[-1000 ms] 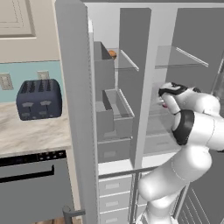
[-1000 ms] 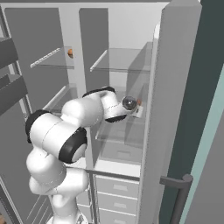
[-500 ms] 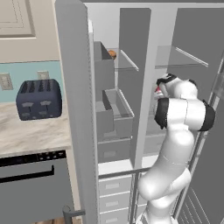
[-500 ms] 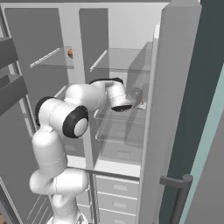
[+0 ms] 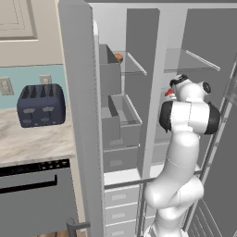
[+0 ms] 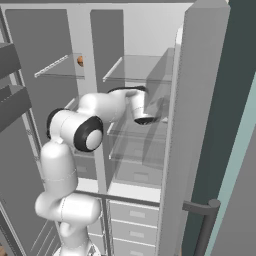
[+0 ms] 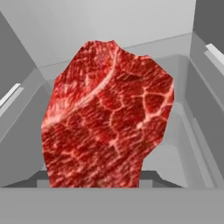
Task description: Pick up the frozen steak from the freezer, place it on any shelf in the fridge, and close the fridge and freezer doors when done.
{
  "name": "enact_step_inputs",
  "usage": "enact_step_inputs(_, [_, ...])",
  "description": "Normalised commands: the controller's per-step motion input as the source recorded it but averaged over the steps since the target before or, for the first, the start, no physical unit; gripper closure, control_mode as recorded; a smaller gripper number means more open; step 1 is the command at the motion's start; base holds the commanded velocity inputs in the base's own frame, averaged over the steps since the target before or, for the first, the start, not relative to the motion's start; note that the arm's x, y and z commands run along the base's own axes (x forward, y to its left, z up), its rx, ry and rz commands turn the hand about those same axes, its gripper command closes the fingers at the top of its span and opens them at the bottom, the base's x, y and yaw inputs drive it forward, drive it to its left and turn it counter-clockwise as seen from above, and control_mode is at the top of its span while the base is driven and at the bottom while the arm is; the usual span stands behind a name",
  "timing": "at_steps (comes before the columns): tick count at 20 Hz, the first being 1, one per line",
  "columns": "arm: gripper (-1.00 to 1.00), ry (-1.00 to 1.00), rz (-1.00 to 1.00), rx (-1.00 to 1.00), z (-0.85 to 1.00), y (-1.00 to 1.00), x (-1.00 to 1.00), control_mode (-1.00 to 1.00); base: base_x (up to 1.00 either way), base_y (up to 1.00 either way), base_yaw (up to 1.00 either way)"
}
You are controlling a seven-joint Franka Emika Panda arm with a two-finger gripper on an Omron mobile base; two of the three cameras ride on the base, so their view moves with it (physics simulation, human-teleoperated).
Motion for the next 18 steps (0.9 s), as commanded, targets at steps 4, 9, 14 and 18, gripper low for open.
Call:
enact_step_inputs(4, [-1.0,0.0,0.03,0.0,-0.3,0.03,0.04,-1.0,0.0,0.0,0.0])
enact_step_inputs(9, [-1.0,-0.02,0.01,0.0,-0.08,0.09,-0.24,-1.0,0.0,0.0,0.0])
enact_step_inputs(14, [-1.0,-0.07,0.0,0.0,0.0,0.14,-0.55,-1.0,0.0,0.0,0.0])
enact_step_inputs(18, [-1.0,-0.1,0.0,0.0,-0.01,0.2,-0.82,-1.0,0.0,0.0,0.0])
